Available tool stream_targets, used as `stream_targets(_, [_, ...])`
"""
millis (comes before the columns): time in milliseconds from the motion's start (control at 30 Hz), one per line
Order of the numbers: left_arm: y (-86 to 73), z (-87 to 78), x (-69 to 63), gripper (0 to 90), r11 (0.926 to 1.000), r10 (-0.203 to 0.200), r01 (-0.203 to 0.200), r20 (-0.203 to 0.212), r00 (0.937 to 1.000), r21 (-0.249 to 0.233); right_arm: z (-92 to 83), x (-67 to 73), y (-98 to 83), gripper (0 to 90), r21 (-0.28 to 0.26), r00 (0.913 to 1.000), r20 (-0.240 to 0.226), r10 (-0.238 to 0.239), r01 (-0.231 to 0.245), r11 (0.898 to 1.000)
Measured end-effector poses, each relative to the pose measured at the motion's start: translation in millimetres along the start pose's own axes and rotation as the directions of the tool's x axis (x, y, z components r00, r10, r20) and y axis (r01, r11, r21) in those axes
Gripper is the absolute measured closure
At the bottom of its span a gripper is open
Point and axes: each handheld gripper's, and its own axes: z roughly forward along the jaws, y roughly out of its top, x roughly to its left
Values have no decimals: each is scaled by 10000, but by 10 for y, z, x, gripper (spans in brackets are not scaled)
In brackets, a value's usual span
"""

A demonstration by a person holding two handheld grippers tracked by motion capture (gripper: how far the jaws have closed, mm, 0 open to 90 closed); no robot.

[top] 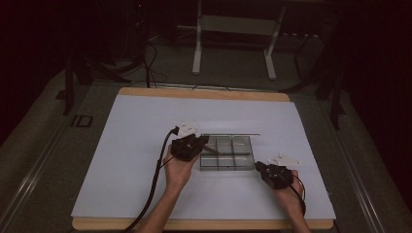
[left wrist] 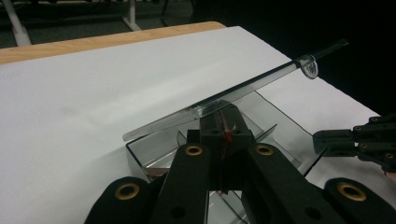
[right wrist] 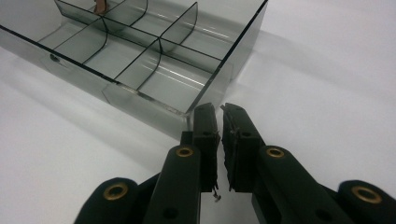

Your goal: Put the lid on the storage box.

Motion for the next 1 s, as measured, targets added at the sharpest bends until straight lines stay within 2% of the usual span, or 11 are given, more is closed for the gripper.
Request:
stream_targets(400, [-13,-6,-4,900,10000,-11,11,-27,10000,-9,-14,27,-46,838,96,9996,-90,258,-257,9996])
stream_targets(867, [-74,-32,-1,900,10000,-42,42,-25,10000,4,-37,28,-52,796,-60,9995,-310,103,-105,9999])
stream_targets(1000, [-97,-49,1,900,10000,-25,25,-2,10000,35,-62,17,-51,789,-144,9998,-167,99,-101,9998])
